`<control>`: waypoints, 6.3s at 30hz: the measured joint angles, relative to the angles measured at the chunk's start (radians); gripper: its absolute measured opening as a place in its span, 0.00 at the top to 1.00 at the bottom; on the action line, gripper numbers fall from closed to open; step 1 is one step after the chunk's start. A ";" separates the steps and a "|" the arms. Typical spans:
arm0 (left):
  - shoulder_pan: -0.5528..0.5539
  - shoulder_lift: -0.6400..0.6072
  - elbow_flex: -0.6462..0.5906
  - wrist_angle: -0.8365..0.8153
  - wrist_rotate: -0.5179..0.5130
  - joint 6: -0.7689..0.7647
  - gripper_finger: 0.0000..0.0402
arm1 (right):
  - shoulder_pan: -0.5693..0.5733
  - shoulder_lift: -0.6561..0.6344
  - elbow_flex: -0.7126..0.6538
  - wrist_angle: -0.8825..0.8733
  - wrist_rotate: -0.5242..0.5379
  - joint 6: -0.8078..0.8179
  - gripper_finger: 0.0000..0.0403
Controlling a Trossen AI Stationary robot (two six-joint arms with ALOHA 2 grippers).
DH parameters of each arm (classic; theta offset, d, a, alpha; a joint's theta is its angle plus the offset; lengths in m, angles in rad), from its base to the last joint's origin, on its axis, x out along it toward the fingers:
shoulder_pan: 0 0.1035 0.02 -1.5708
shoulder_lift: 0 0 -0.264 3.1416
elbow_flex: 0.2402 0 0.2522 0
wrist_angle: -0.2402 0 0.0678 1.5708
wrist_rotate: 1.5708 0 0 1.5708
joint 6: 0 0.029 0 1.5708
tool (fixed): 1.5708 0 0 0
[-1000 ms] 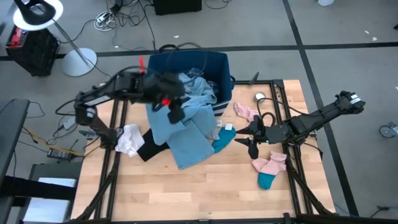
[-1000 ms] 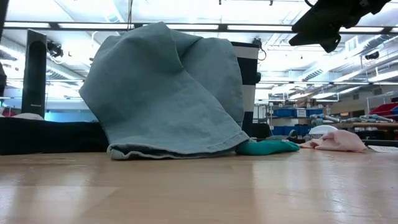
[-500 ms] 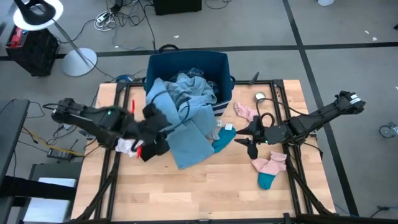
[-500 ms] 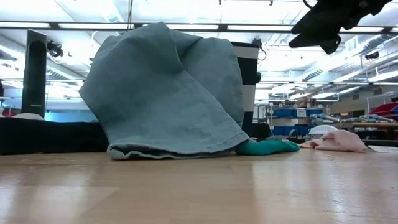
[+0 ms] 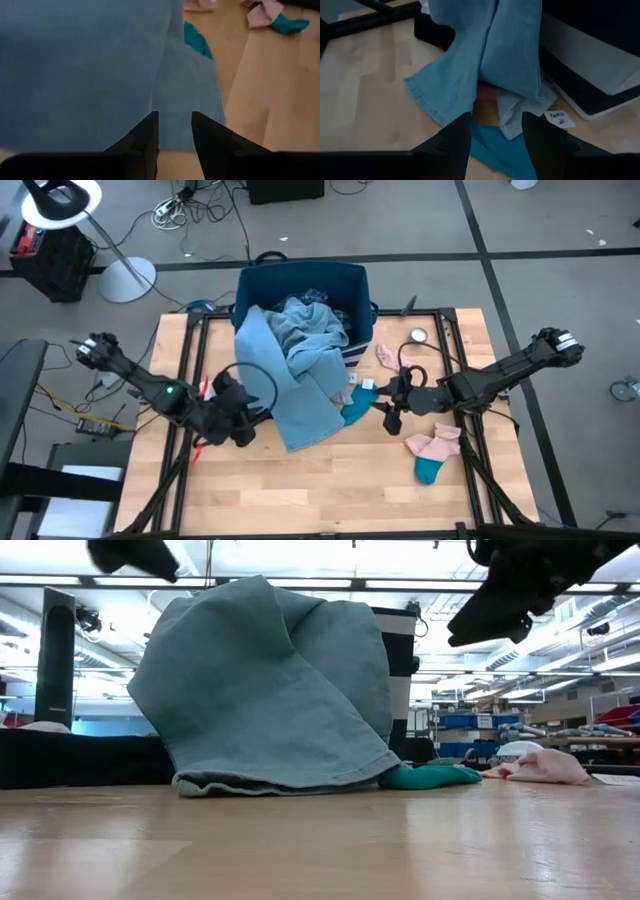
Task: Sort clothes
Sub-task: Put the blue jeans into the blue bin
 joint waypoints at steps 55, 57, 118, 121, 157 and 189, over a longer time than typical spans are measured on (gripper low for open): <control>-0.204 -0.004 -0.726 0.711 -0.337 -0.361 0.70 | -0.046 0.068 0.000 0.101 -0.032 -0.049 0.56; -0.168 -0.004 -0.726 0.713 -0.328 -0.330 0.70 | -0.046 0.068 0.000 0.102 -0.032 -0.050 0.56; 0.893 0.543 1.105 0.389 0.337 1.002 1.00 | -0.046 0.068 0.000 0.164 -0.040 -0.094 0.56; 0.937 0.621 1.234 0.309 0.401 0.950 1.00 | -0.046 0.068 0.000 0.164 -0.040 -0.109 0.56; 1.030 0.759 0.437 0.500 0.808 0.654 0.99 | -0.045 0.068 0.000 0.159 -0.061 -0.107 0.56; 1.003 0.432 0.446 0.402 0.759 0.691 0.70 | -0.045 0.068 0.000 0.160 -0.066 -0.106 0.56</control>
